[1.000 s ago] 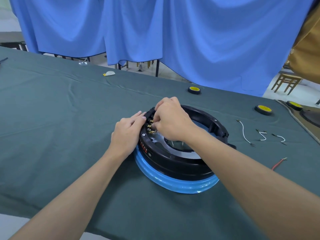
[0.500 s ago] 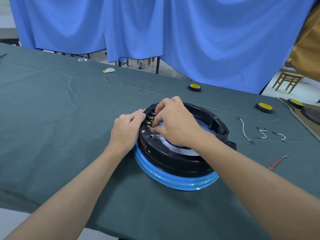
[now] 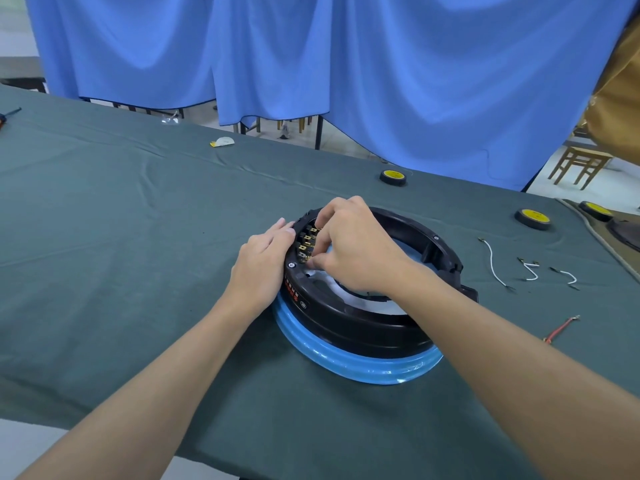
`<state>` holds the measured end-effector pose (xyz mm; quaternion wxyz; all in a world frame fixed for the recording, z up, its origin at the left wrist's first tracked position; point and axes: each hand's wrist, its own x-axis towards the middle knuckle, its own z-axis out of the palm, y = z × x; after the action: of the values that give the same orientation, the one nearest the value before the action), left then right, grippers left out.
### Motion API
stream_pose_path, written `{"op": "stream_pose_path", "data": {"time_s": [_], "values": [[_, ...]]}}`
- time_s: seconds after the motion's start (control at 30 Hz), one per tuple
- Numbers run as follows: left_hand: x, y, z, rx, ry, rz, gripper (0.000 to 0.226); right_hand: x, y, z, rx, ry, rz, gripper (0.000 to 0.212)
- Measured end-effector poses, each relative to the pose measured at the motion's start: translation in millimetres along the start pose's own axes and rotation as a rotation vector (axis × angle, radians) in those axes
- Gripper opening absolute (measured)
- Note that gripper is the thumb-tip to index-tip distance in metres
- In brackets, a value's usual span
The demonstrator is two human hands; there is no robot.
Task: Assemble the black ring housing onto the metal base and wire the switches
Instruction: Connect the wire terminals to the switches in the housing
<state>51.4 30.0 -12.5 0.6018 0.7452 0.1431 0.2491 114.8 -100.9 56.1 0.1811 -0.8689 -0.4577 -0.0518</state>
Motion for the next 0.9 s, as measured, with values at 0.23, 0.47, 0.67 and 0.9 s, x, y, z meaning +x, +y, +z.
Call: {"op": "stream_pose_path", "data": {"time_s": [0.23,0.47,0.67,0.9], "values": [[-0.7,0.9,-0.7,-0.019,0.004,-0.019,0.036,1.0,-0.5,0.9,-0.018,0.012,0.003,0.015],[-2.7,0.7,1.8,-0.005,0.012,-0.016,0.04,1.4,-7.4,3.5,-0.08,0.047,-0.015,0.011],[-2.1,0.1,2.8,0.05,0.018,-0.017,0.051,3.8,-10.5,7.5,-0.105,0.072,-0.002,0.008],[-3.2,-1.0,5.1,0.051,0.036,0.012,0.045,5.3,-3.9,8.1,0.006,0.054,0.001,0.013]]}}
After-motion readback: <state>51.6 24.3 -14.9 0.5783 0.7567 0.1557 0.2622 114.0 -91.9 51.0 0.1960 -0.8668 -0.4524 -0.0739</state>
